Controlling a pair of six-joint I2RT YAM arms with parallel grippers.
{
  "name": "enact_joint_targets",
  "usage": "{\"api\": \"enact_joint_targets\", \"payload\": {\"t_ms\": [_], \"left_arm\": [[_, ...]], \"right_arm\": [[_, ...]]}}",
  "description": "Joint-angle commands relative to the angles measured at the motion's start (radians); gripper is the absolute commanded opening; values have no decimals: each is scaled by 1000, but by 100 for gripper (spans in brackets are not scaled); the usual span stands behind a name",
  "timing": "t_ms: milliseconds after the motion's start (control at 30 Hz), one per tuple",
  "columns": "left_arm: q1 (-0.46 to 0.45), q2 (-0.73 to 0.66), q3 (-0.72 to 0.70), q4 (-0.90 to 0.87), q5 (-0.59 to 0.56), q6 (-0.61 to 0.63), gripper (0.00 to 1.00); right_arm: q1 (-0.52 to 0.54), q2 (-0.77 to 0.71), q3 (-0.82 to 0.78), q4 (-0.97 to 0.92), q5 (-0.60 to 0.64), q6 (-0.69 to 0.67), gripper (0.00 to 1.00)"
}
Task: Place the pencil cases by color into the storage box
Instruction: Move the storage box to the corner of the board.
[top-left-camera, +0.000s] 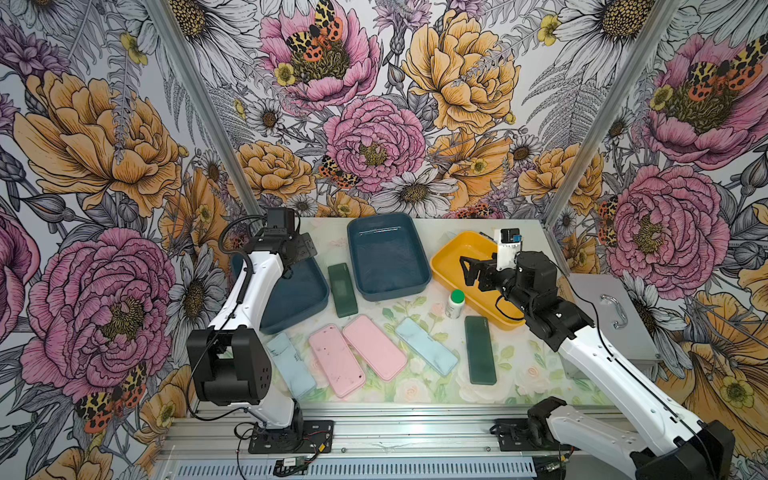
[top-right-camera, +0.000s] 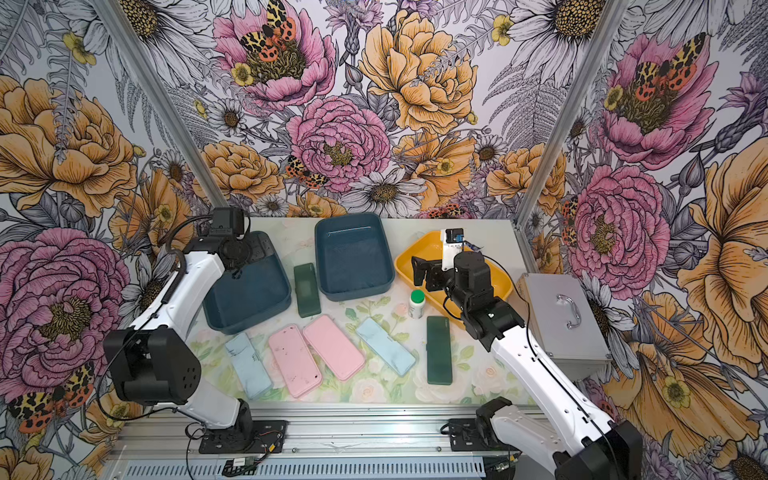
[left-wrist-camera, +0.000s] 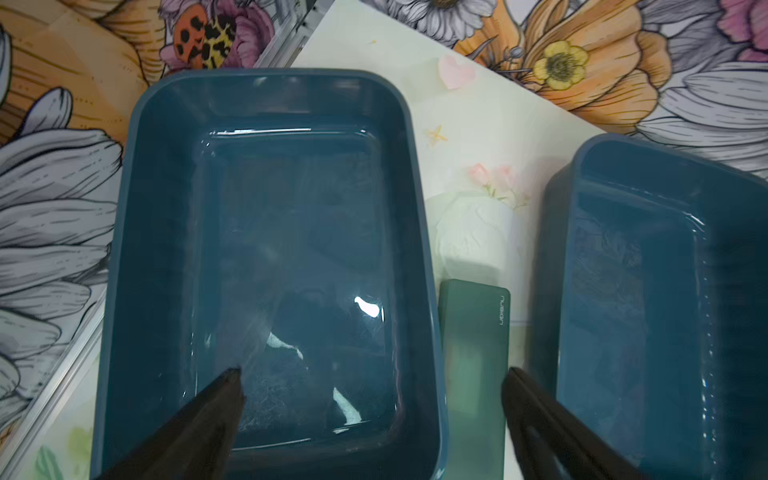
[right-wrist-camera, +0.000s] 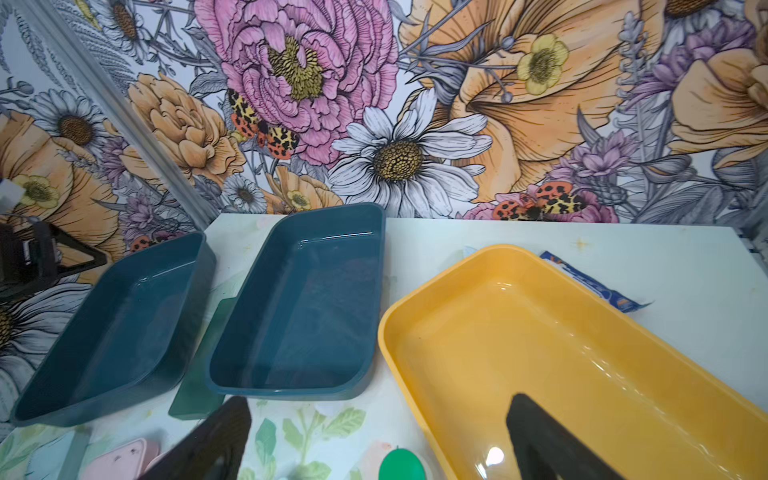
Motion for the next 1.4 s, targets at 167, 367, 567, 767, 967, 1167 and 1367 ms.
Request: {"api": "enact_joint_targets", "payload": {"t_ms": [167,367,567,767,967,1167,1367], "left_arm": [[85,264,267,-248,131,-264,99],[96,541,542,-349,196,-268,99],[84,693,735,-356,255,-247,99],[54,814,897,-409,285,-250,99],[11,857,968,-412,308,-288,99],[-23,894,970,-427,242,-273,98],[-41,927,1021,-463,146,-178,87]], "right_arm": [[219,177,268,-299,157,13,99],[320,316,382,-346,227,22,99],[370,419,465,-359,323,18,99],[369,462,502,-379,355,8,99],[334,447,496,-394,323,-50,97],[231,412,486,-398,284,-111,83],[157,382,438,-399,201,-71,72]]}}
